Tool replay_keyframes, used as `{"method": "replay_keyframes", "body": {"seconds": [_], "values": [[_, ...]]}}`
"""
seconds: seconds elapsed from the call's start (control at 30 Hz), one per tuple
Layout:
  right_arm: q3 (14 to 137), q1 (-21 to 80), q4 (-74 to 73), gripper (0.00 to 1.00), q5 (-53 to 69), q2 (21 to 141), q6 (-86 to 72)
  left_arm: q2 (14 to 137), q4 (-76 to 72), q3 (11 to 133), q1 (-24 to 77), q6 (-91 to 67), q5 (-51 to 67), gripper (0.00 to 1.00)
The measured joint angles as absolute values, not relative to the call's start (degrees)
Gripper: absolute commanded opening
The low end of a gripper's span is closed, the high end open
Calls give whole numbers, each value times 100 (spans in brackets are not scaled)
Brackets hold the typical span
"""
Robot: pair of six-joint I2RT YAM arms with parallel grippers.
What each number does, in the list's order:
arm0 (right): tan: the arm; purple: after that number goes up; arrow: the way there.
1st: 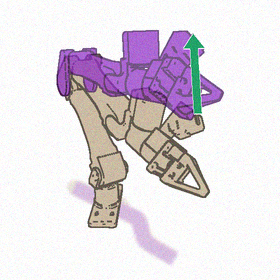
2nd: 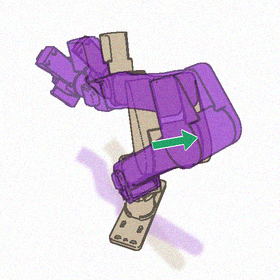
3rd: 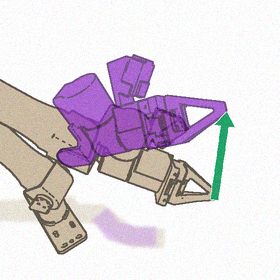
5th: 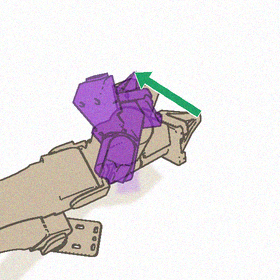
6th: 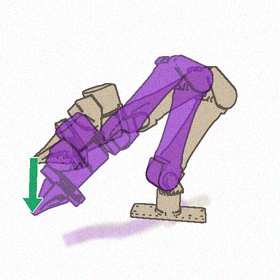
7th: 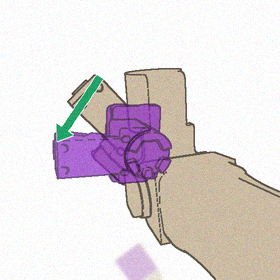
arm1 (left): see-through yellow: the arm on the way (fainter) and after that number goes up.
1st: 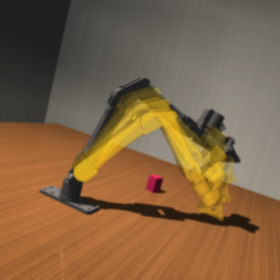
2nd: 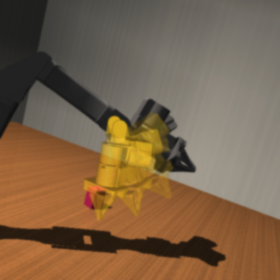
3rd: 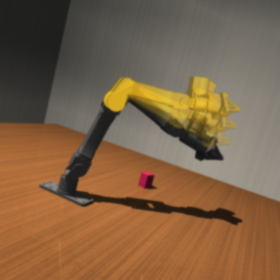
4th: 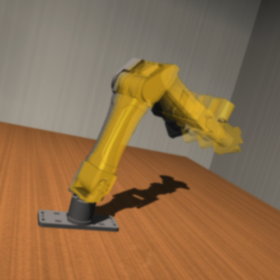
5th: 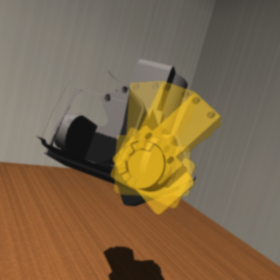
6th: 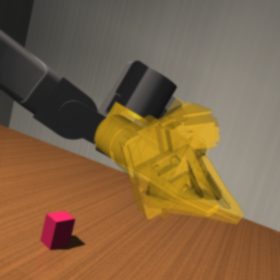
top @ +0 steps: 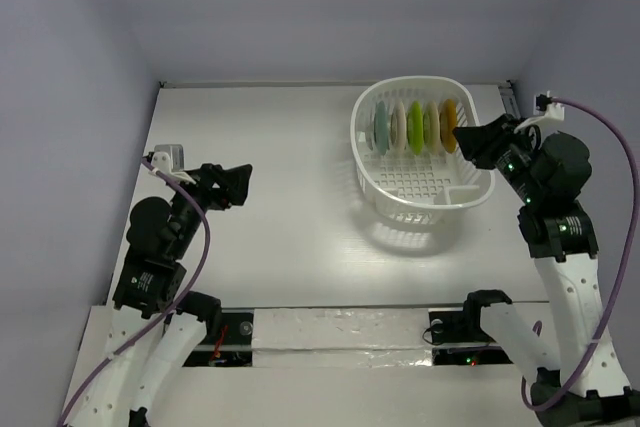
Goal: Unload the plates from the dish rack
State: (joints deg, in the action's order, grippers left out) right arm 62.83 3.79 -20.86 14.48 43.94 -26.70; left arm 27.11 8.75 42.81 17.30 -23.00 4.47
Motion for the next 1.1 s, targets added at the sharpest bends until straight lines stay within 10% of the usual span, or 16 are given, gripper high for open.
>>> {"method": "replay_keyframes", "body": {"seconds": [0.1,0.27,0.37,0.43,0.63,0.87,1.1], "values": [[6294,593,-2106,0,1441,4593,-2709,2773,845,4316,1730,-2305,451,71],[6436,982,-2108,0,1262,4912,-2611,2532,895,4241,1730,-2342,416,50],[6641,1291,-2132,0,934,5275,-2488,2226,950,4042,1730,-2379,355,8],[6851,1459,-2204,0,696,5607,-2390,2128,1024,3933,1730,-2414,270,0],[7553,1616,-2405,0,-1,6785,-2029,2171,1264,3776,1730,-2423,-69,0],[8270,1616,-2620,46,-414,8250,-1656,2147,1308,3736,1728,-2438,-292,22],[8807,1616,-2773,50,-86,9365,-1367,2091,1308,3708,1702,-2451,-318,34]]}}
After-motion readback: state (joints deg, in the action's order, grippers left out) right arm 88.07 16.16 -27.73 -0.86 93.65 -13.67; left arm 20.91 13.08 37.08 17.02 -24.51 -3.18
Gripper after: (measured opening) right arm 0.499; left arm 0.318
